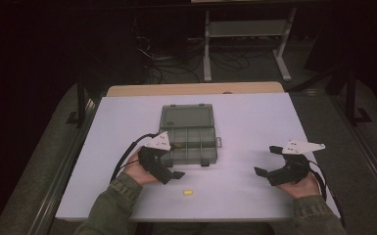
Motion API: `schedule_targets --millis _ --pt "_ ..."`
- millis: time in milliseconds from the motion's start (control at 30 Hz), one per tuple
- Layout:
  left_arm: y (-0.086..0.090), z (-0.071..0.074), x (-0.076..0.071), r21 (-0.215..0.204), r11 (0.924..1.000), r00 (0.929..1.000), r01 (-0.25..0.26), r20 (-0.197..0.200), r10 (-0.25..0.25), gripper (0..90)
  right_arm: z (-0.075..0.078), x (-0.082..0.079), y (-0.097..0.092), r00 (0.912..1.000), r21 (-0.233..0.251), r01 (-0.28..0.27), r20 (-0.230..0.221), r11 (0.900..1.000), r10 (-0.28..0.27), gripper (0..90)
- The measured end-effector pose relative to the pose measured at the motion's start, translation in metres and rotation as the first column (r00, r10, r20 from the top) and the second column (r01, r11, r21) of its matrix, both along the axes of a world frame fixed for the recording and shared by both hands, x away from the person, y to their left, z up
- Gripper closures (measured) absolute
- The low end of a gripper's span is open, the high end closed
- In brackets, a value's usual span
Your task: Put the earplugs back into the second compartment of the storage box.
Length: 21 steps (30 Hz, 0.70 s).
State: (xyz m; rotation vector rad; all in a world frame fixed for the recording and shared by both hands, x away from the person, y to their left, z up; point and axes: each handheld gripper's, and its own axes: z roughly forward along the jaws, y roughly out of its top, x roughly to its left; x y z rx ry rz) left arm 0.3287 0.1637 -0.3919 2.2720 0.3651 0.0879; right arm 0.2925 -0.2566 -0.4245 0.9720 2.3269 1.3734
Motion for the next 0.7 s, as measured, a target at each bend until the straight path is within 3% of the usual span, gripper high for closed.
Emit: schedule_targets --millis 400,700 --pt "-0.006 -0.012 -0.014 0.041 0.9982 0.9986 0.044 -0.031 -0.043 0.0 0.001 -0.001 0.000 1.0000 -0.002 -0.003 0.001 1.0000 0.003 0.0" --pt "-0.017 -0.025 -0.022 0.106 0.9904 0.9954 0.089 -0.047 -0.084 0.1 0.000 -0.001 0.000 1.0000 -0.008 -0.006 0.001 0.9999 0.006 0.0"
